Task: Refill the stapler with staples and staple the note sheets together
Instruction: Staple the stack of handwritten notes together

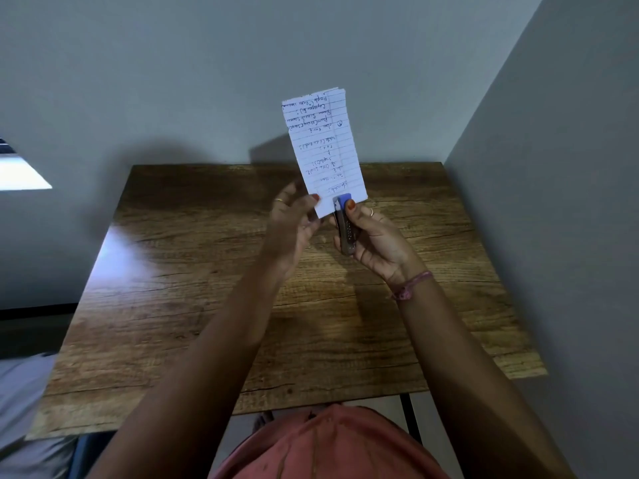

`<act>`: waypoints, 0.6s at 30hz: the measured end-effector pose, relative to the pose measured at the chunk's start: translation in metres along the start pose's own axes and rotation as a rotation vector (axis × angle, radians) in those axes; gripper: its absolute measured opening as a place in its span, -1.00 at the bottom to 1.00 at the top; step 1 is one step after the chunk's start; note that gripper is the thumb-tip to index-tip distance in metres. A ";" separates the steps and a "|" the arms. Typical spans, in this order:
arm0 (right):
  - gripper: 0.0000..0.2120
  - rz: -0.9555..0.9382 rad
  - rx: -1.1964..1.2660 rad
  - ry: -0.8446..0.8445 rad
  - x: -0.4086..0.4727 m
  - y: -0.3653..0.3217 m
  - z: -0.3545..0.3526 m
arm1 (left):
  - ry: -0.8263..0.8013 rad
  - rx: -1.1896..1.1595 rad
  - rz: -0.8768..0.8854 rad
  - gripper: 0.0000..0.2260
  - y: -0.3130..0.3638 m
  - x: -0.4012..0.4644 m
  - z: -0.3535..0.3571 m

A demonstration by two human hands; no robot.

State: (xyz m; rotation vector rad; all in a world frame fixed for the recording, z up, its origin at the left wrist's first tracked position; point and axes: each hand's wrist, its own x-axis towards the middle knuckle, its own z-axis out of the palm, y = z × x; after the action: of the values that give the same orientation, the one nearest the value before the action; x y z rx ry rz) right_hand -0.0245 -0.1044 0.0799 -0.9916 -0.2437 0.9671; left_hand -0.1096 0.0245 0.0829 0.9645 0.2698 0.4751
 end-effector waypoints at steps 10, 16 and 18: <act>-0.79 -0.045 -0.016 0.036 -0.001 0.007 0.010 | 0.077 0.368 0.035 -0.69 -0.020 -0.007 0.020; -0.82 -0.047 0.014 0.112 0.001 0.012 0.017 | 0.124 0.349 0.025 -0.80 -0.022 -0.006 0.019; -0.86 -0.047 0.021 0.128 0.003 0.014 0.020 | 0.141 0.319 0.018 -0.83 -0.024 -0.007 0.019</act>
State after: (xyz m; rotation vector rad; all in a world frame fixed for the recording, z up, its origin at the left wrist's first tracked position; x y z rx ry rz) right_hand -0.0426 -0.0876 0.0791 -1.0197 -0.1487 0.8586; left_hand -0.1008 -0.0042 0.0737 1.2469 0.4747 0.5271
